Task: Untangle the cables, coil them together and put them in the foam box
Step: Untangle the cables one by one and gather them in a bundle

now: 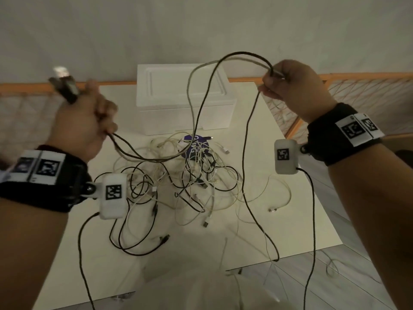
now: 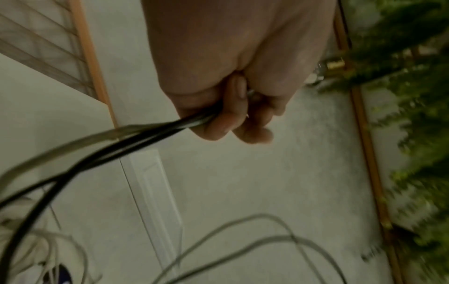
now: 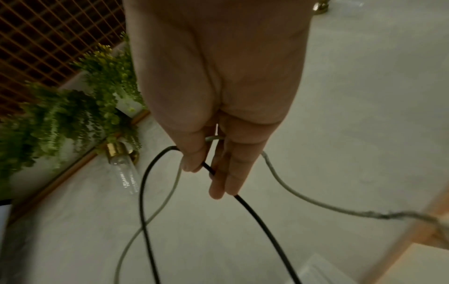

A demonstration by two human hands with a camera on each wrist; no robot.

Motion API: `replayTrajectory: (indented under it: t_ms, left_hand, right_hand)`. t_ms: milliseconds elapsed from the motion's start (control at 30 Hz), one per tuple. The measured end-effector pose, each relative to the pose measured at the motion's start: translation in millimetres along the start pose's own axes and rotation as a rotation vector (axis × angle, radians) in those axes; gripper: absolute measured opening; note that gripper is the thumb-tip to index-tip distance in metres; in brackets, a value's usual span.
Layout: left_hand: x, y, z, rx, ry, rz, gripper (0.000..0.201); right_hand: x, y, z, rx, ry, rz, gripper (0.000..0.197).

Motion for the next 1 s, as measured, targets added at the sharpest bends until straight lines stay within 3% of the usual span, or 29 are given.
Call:
replayTrajectory:
  t_ms: [100, 167, 233, 300, 367, 467, 600, 800, 900, 1000]
  left_hand:
    - [17, 53, -30, -0.255, -0.051, -0.212, 0.04]
    - [30, 81, -47, -0.388, -0.077, -0.336, 0.027]
    - [35, 100, -55, -0.468, -0.065, -0.361, 0.022]
    - [33, 114, -53, -0.496, 0.015, -0.348, 0.035]
    - [35, 127, -47, -0.457, 0.062, -0.379, 0.039]
    - [40, 137, -45, -0.382, -0.001, -0.384, 0.015]
    - [38, 134, -49, -0.118, -0.135, -0.311, 0.018]
    - [40, 138, -58, -0.039, -0.262, -0.446, 0.04]
    - [47, 153, -54, -0.16, -0.194, -0.594, 0.03]
    - [58, 168, -42, -0.02, -0.164, -0.681, 0.019]
  right_hand:
    - [5, 0, -40, -0.082, -0.082, 0.021, 0.019]
    - [8, 5, -61, -0.049, -0.148, 0.037, 0.006]
    - [8, 11, -76, -0.056, -0.198, 0.028, 0.021]
    - [8, 21, -91, -0.02, -0.289, 0.023, 0.022]
    - [9, 31, -100, 0.014, -0.343, -0.004, 0.011]
    - [7, 42, -100, 0.036, -0.342, -0.035, 0.002]
    - [7, 44, -99, 0.224, -0.401, -0.017, 0.016]
    - [8, 46, -99, 0.511, -0.419, 0.003, 0.02]
    - [11, 51, -102, 0.6, -0.452, -0.019, 0.02]
    - [16, 60, -99, 0.576, -0.479, -0.103, 0.017]
Point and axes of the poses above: each hand's wrist, its own x-axis away from the middle knuckle, its own y-axis out of the palm, z = x × y, the point moved 9 cm from there along -x, towards the middle knuckle, and after that the axes turned 14 degrees about x, right-handed, at the moved point
